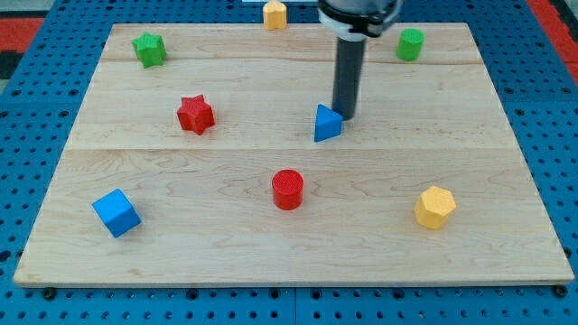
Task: Move the blue triangle below the yellow heart
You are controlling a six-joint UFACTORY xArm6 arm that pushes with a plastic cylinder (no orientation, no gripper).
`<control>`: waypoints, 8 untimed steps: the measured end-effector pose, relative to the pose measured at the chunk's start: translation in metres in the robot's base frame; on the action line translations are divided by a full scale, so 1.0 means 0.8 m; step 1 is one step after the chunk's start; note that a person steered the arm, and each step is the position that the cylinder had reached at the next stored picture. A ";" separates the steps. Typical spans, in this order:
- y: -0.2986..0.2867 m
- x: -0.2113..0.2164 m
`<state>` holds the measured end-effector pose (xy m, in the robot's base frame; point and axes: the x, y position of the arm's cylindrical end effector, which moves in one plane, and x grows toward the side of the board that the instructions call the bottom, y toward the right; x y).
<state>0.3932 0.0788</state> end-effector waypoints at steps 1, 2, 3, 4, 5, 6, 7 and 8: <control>-0.002 0.033; -0.061 0.035; -0.112 0.042; -0.162 0.059; -0.172 0.026; -0.155 -0.015; -0.127 -0.049; -0.122 -0.100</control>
